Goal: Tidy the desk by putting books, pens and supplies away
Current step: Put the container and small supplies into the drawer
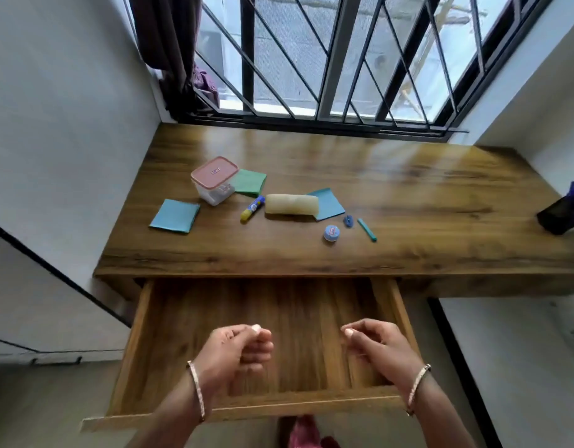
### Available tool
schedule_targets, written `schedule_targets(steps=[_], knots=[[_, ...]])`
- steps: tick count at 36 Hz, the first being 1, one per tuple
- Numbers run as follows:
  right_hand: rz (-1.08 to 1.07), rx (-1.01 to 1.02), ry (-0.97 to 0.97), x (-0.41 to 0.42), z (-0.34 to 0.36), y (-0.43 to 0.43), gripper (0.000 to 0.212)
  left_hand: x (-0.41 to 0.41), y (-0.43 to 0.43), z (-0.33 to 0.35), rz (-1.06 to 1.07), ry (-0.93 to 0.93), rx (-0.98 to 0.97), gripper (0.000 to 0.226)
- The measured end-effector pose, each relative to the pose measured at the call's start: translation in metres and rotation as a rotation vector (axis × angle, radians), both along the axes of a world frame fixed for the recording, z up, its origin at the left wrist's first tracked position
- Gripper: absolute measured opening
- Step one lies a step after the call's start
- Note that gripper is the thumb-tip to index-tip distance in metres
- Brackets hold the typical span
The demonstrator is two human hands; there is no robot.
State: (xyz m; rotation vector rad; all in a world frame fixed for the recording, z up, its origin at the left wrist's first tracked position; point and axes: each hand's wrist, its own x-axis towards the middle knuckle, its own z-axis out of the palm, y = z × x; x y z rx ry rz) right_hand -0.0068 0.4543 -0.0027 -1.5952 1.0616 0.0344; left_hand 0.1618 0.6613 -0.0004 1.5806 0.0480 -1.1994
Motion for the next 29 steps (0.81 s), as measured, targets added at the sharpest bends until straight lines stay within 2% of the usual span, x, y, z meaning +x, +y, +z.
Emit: schedule_targets(steps=[4,8,12,15,18,21,26,29], knots=[[0.09,-0.275,-0.011,0.058,0.003,-0.031,0.007,0.056,-0.04,-0.014,0.074,-0.395,0.11,0.015],[0.188,-0.465,-0.028,0.129,-0.001,-0.071,0.016,0.109,-0.079,-0.02,0.017,-0.772,0.333,0.015],[0.189,-0.637,-0.042,0.192,-0.016,-0.113,0.028,0.152,-0.116,-0.035,0.001,-0.913,0.41,0.019],[0.249,-0.76,-0.021,0.229,-0.026,-0.138,0.045,0.174,-0.138,-0.047,-0.016,-0.999,0.467,0.027],[0.358,-0.784,0.055,0.257,-0.034,-0.157,0.061,0.186,-0.157,-0.053,-0.012,-1.054,0.515,0.03],[0.449,-0.762,0.111,0.277,-0.044,-0.171,0.074,0.192,-0.169,-0.057,0.088,-1.124,0.518,0.032],[0.602,-0.759,0.14,0.288,-0.056,-0.184,0.073,0.21,-0.17,-0.052,0.313,-1.397,0.681,0.045],[0.598,-0.779,0.091,0.288,-0.059,-0.188,0.066,0.233,-0.164,-0.048,0.317,-1.408,0.697,0.07]])
